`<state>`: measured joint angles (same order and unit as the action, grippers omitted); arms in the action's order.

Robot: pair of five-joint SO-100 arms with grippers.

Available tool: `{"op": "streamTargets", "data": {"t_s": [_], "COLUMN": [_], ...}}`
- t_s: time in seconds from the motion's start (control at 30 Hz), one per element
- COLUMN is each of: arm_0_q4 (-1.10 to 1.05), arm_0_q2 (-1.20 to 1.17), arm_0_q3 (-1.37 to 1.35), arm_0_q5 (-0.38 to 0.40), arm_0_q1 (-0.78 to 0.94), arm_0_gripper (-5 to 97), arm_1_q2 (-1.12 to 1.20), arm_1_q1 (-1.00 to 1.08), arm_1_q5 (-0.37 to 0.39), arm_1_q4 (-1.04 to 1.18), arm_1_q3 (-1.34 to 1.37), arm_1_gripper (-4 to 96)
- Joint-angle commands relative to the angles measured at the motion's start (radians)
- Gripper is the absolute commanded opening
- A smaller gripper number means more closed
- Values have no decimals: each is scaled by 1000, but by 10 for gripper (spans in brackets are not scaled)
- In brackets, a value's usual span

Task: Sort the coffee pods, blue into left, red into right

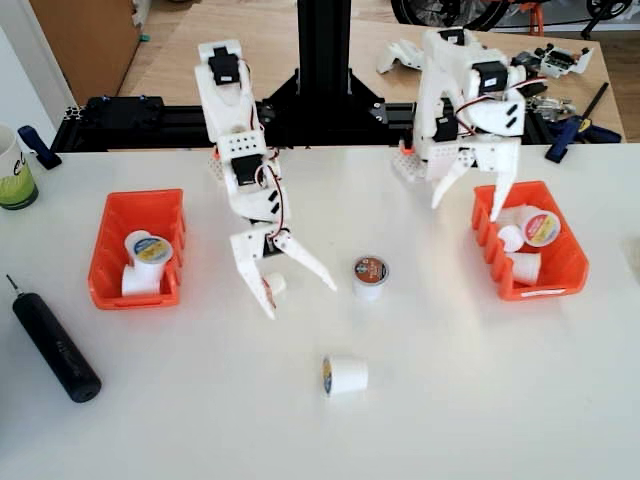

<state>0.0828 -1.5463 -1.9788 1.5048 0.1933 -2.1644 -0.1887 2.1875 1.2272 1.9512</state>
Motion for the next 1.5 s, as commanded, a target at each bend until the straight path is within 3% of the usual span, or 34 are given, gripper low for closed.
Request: {"op": "streamTargets", "data": {"t_s": [0.0, 0.17, 0.27, 0.4, 0.87, 1.3, 1.47], "arm_0_q4": [-64, -130, -213, -479, -514, -508, -508], "arm_0_q2": [23, 179, 265, 453, 584, 838, 839], "arm_0_q3": [64, 155, 144, 144, 299, 663, 684], "arm_0_q5": [12, 55, 176, 245, 166, 143, 140], "arm_0_q1": [-2, 9, 35, 48, 92, 94, 94], "arm_0_gripper": [398, 399, 399, 392, 390, 379, 372], "arm_1_q2": [-31, -31, -31, -31, -31, -34, -34], "arm_1_q1": [-2, -5, -3, -3, -18, -29, -29], "arm_1_q5": [8, 9, 3, 2, 5, 6, 2], "arm_1_q4": [2, -2, 0, -5, -20, -21, -15], "arm_1_q3": [-3, 2, 5, 14, 17, 15, 17], "arm_1_gripper": [384, 383, 383, 383, 380, 377, 377]}}
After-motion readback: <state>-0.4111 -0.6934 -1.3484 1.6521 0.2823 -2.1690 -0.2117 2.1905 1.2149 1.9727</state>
